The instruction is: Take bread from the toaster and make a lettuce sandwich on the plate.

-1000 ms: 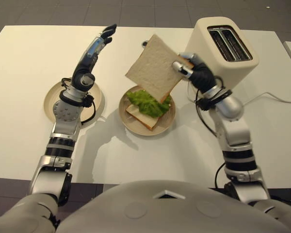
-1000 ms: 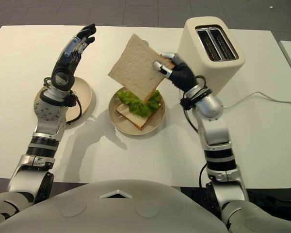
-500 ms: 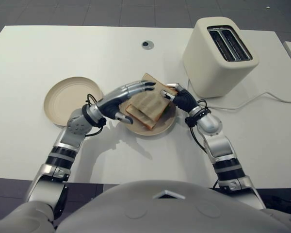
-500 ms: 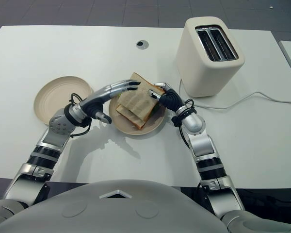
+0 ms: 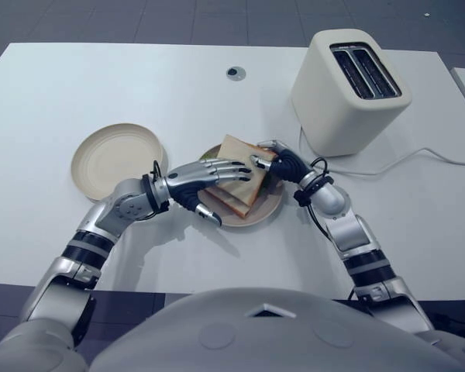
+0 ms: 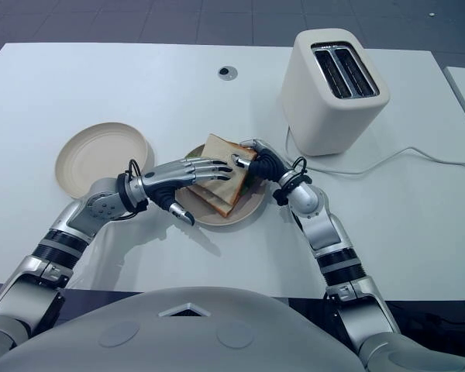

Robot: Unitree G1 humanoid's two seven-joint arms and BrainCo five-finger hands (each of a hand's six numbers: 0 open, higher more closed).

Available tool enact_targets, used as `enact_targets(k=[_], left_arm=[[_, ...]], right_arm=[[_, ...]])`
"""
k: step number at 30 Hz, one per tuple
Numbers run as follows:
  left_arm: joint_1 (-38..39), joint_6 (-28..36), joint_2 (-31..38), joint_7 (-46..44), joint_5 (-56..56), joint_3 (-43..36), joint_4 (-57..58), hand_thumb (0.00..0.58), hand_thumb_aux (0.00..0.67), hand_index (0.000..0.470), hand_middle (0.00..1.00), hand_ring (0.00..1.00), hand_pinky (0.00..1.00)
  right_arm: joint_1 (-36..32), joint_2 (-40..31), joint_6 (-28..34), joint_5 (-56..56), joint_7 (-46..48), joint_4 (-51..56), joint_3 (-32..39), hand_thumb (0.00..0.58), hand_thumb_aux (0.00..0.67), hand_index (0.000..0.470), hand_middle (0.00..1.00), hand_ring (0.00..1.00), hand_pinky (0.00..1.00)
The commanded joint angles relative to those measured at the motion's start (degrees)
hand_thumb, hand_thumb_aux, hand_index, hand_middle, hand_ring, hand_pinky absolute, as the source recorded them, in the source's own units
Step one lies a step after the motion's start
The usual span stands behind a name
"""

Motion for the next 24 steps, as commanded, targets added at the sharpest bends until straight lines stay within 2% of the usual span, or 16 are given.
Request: enact_targets(k=[1,8,11,13,14,15,16,17,19,20,24], left_arm=[[3.5,3.7,3.2,-3.8,8.3,-5.3,5.0,0.0,0.0,0.0,0.0,0.0,0.0],[2.0,4.9,4.1,-1.5,9.0,-6.2,6.0,0.0,0.0,0.0,0.0,0.0,0.0],[1.3,4.3,3.6,0.2,7.9,-5.7,6.1,0.0,0.0,0.0,0.0,0.0,0.0],[0.8,2.7,1.8,1.9,3.2,-4.2,4.4,0.0,0.0,0.0,0.0,0.0,0.0],[0.6,1.8,0.5,2.2,-2.3,-3.4,2.7,0.009,0.005,0.004,0.0,0.0,0.0],[1.0,1.4,-0.2,1.4,-10.8,-3.3,-1.0,0.485,0.399,0.28,0.09,0.09,0.09],[1.9,1.3,0.3,-0.2,-20.9,-4.4,-6.5,0.572,0.591,0.415,0.52,0.52,0.52],[3.6,1.2,2.8,-3.0,-34.1,-6.5,-14.5,0.58,0.67,0.47,1.0,1.0,1.0],[6.2,1.9,7.7,-10.1,-52.4,-9.6,-25.7,0.58,0.67,0.47,1.0,1.0,1.0],[7.4,2.2,10.3,-14.0,-55.7,-11.1,-27.9,0.58,0.67,0.47,1.0,1.0,1.0],[11.3,-0.1,17.5,-26.2,-42.7,-16.5,-21.8,0.58,0.67,0.47,1.0,1.0,1.0]], right_arm=[[-1.5,-0.6,0.3,-1.0,-2.7,-1.3,-3.1,0.0,0.0,0.0,0.0,0.0,0.0],[-5.1,-0.2,0.9,-0.2,-9.9,-6.8,-12.8,0.0,0.0,0.0,0.0,0.0,0.0],[-5.5,0.1,1.0,1.2,-10.0,-8.8,-14.8,0.0,0.0,0.0,0.0,0.0,0.0],[-5.0,0.5,0.5,4.9,-7.0,-9.6,-14.0,0.0,0.0,0.0,0.0,0.0,0.0],[-4.1,0.9,0.3,8.8,-3.6,-10.6,-12.8,0.062,0.037,0.026,0.0,0.0,0.0],[-2.8,1.0,0.4,14.0,0.8,-12.2,-11.4,0.485,0.399,0.28,0.7,0.7,0.7],[-1.5,0.6,-0.2,19.7,5.9,-14.3,-9.9,0.539,0.491,0.345,1.0,1.0,1.0],[0.4,-0.1,-0.8,27.4,11.7,-17.5,-9.3,0.58,0.67,0.47,1.0,1.0,1.0],[5.2,-2.9,-1.4,40.8,22.7,-24.5,-8.3,0.58,0.67,0.47,1.0,1.0,1.0],[8.0,-6.0,-1.3,43.8,28.7,-26.2,-7.1,0.58,0.67,0.47,1.0,1.0,1.0],[17.0,-17.8,-8.2,37.3,46.7,-21.2,0.0,0.58,0.67,0.47,1.0,1.0,1.0]])
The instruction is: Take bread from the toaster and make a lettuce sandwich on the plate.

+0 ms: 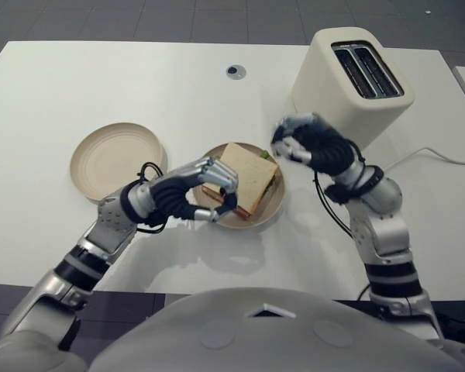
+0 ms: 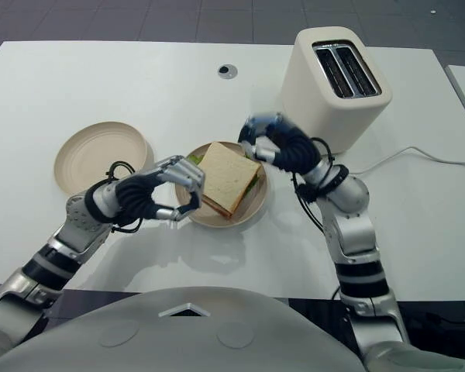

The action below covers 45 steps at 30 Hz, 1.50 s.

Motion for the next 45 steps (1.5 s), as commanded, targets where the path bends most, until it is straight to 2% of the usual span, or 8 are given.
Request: enact_targets(k=[1,9,21,22,23,24,25,45], left_arm=[[5.2,-0.2,8.6,-14.1,6.2,-6.0,3.4,0.58,0.67,0.47,1.0,1.0,1.0],[1.9,2.8,1.8,-11.5,27.7,-2.6,23.7,0.58,0.67,0.47,1.0,1.0,1.0],[-18.7,18.3,-17.5,50.2,61.0,12.3,42.0,0.523,0.46,0.323,1.0,1.0,1.0],[-18.8,17.5,-18.3,52.5,60.2,13.1,41.6,0.46,0.365,0.256,0.97,0.97,0.97],[-18.7,16.1,-19.4,53.7,58.0,14.3,40.8,0.062,0.037,0.026,0.86,0.86,0.86],[-18.3,14.2,-20.4,53.8,55.0,15.4,39.6,0.0,0.0,0.0,0.64,0.64,0.64],[-17.5,11.7,-21.6,53.2,50.1,16.8,37.2,0.0,0.0,0.0,0.0,0.0,0.0],[-5.5,7.3,-28.8,29.4,15.7,21.7,13.7,0.0,0.0,0.0,0.0,0.0,0.0]], right_arm=[[10.1,-12.7,-6.6,-3.6,19.8,3.2,8.2,0.58,0.67,0.47,1.0,1.0,1.0],[7.1,-13.5,-11.6,-25.5,17.2,18.4,16.1,0.58,0.67,0.47,1.0,1.0,1.0],[-15.8,11.2,-15.6,-37.3,-33.8,40.1,2.8,0.58,0.67,0.47,1.0,1.0,1.0],[-16.6,12.0,-17.5,-36.8,-36.4,40.4,1.6,0.58,0.67,0.47,0.96,0.96,0.96],[-17.2,12.6,-19.4,-36.1,-38.2,40.1,0.4,0.58,0.67,0.47,0.75,0.75,0.75],[-17.5,13.1,-21.4,-35.4,-39.8,39.5,-0.6,0.538,0.489,0.343,0.48,0.48,0.48],[-17.7,13.4,-23.6,-34.5,-40.9,38.3,-1.7,0.0,0.0,0.0,0.0,0.0,0.0],[-10.6,17.7,-32.4,-24.7,-39.5,24.5,-3.9,0.0,0.0,0.0,0.0,0.0,0.0]])
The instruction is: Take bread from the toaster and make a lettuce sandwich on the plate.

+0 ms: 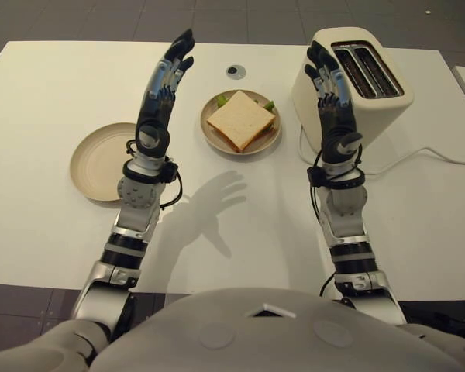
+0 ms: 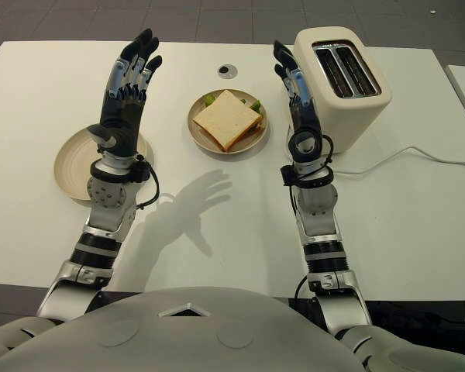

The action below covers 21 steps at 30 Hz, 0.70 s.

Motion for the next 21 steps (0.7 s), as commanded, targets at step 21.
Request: enact_targets(k=[21], left_arm=[[-0.6,0.1,-4.2,-5.1,4.0,4.6,3.5,0.0,0.0,0.0,0.0,0.0,0.0]], right_arm=[[0.0,2.7,1.3,-2.1,0.1,0.6,0.1,0.0,0.0,0.0,0.0,0.0,0.0]])
